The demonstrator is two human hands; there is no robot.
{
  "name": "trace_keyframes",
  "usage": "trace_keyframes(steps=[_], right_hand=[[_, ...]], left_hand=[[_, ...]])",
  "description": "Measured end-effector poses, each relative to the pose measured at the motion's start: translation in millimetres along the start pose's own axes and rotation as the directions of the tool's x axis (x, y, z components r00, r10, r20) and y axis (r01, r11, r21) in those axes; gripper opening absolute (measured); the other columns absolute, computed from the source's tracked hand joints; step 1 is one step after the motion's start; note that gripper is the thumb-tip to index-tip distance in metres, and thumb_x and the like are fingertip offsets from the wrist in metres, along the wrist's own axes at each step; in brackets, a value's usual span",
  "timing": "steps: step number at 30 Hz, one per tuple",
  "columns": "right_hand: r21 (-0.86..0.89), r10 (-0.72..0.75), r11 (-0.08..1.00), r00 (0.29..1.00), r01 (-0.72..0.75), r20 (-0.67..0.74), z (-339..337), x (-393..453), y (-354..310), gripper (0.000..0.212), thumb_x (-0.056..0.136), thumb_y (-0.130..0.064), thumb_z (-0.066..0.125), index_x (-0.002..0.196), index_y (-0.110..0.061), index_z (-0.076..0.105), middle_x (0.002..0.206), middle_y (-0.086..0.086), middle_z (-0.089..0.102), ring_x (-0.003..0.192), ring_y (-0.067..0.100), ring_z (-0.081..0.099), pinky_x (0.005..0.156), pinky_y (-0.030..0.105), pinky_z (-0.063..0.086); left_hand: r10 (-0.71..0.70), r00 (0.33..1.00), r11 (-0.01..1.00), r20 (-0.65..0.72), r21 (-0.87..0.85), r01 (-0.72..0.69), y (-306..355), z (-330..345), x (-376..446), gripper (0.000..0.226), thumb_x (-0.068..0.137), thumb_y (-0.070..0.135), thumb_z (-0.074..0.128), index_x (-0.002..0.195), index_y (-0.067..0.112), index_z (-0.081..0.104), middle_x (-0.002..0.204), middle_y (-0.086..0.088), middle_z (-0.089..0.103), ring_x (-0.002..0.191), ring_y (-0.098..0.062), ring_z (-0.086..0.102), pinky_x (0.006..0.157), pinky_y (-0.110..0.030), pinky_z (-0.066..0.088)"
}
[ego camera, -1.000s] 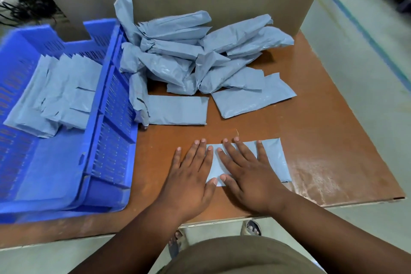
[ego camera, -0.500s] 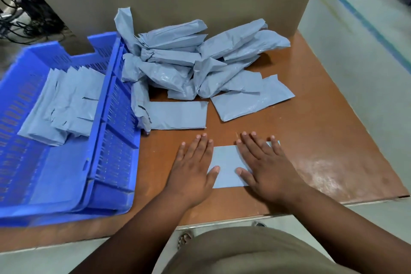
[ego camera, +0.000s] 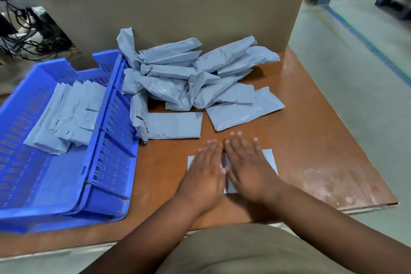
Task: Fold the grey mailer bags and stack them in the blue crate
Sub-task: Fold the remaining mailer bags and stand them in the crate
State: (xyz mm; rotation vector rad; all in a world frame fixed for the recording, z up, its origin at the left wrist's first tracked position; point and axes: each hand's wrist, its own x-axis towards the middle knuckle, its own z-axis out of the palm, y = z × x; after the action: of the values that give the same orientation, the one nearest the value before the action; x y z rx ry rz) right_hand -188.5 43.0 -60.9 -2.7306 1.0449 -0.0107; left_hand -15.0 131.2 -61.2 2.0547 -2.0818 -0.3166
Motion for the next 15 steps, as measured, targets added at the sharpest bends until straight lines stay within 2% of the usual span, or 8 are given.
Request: trace_keyframes(steps=[3, 5, 8, 11, 13, 15], right_hand=[[-0.029, -0.067, 0.997, 0.997, 0.068, 0.041, 18.2, -0.5, -4.5, 0.07, 0.108, -0.045, 0.023, 0.17, -0.014, 0.013, 0.178, 0.01, 0.01, 0.165, 0.025, -0.001, 0.13, 0.06, 0.004], [-0.076, -0.066, 0.995, 0.996, 0.07, 0.059, 16.8, -5.5, 10.1, 0.071, 0.11, -0.054, 0.016, 0.171, -0.018, 0.011, 0.178, 0.005, 0.003, 0.165, 0.022, -0.003, 0.131, 0.058, 0.002], [-0.105, 0.006, 0.994, 0.997, 0.003, 0.077, 9.6, -14.2, 34.4, 0.074, 0.108, -0.064, 0.006, 0.17, -0.026, -0.004, 0.176, -0.003, -0.015, 0.163, 0.019, -0.016, 0.13, 0.056, -0.004], [-0.086, 0.078, 0.994, 0.996, -0.074, 0.046, 5.5, -22.3, 53.0, 0.075, 0.107, -0.067, 0.004, 0.17, -0.028, -0.003, 0.177, -0.004, -0.015, 0.163, 0.018, -0.017, 0.13, 0.056, -0.006], [-0.078, 0.095, 0.993, 0.993, -0.09, 0.063, 2.3, -23.7, 58.9, 0.076, 0.106, -0.068, 0.004, 0.171, -0.028, -0.001, 0.177, -0.003, -0.015, 0.163, 0.018, -0.018, 0.13, 0.057, -0.007], [-0.051, 0.083, 0.996, 0.995, -0.079, 0.063, -2.3, -23.9, 60.0, 0.077, 0.106, -0.069, 0.009, 0.171, -0.029, 0.007, 0.178, -0.001, -0.009, 0.164, 0.02, -0.013, 0.129, 0.06, -0.005]], left_hand=[[0.047, 0.997, 0.996, 0.069, 0.074, -0.053, -3.2, 8.6, 0.3, 0.067, 0.111, 0.042, 0.016, 0.17, 0.012, 0.01, 0.179, -0.004, 0.003, 0.164, -0.016, -0.006, 0.132, -0.046, 0.01], [0.053, 0.994, 0.985, 0.1, 0.159, -0.068, -18.3, 6.8, -6.1, 0.068, 0.113, 0.053, 0.015, 0.171, 0.02, 0.004, 0.179, 0.003, -0.006, 0.163, -0.012, -0.015, 0.133, -0.048, 0.003], [0.037, 0.988, 0.977, 0.15, 0.203, -0.068, -33.0, 2.0, -11.7, 0.073, 0.111, 0.062, 0.014, 0.17, 0.026, -0.007, 0.176, 0.007, -0.019, 0.16, -0.01, -0.023, 0.132, -0.05, -0.003], [-0.037, 0.984, 0.981, 0.177, 0.192, 0.002, -40.4, -3.9, -13.6, 0.075, 0.108, 0.067, 0.011, 0.169, 0.029, -0.012, 0.175, 0.011, -0.024, 0.159, -0.008, -0.026, 0.132, -0.051, -0.003], [-0.079, 0.978, 0.985, 0.193, 0.167, 0.046, -41.3, -13.7, -11.4, 0.08, 0.106, 0.072, 0.017, 0.17, 0.03, -0.005, 0.177, 0.01, -0.016, 0.161, -0.009, -0.018, 0.133, -0.049, 0.002], [-0.106, 0.976, 0.988, 0.191, 0.135, 0.081, -33.2, -29.2, -1.6, 0.086, 0.101, 0.074, 0.037, 0.17, 0.033, 0.007, 0.178, 0.008, 0.008, 0.163, -0.015, 0.007, 0.13, -0.048, 0.017]])
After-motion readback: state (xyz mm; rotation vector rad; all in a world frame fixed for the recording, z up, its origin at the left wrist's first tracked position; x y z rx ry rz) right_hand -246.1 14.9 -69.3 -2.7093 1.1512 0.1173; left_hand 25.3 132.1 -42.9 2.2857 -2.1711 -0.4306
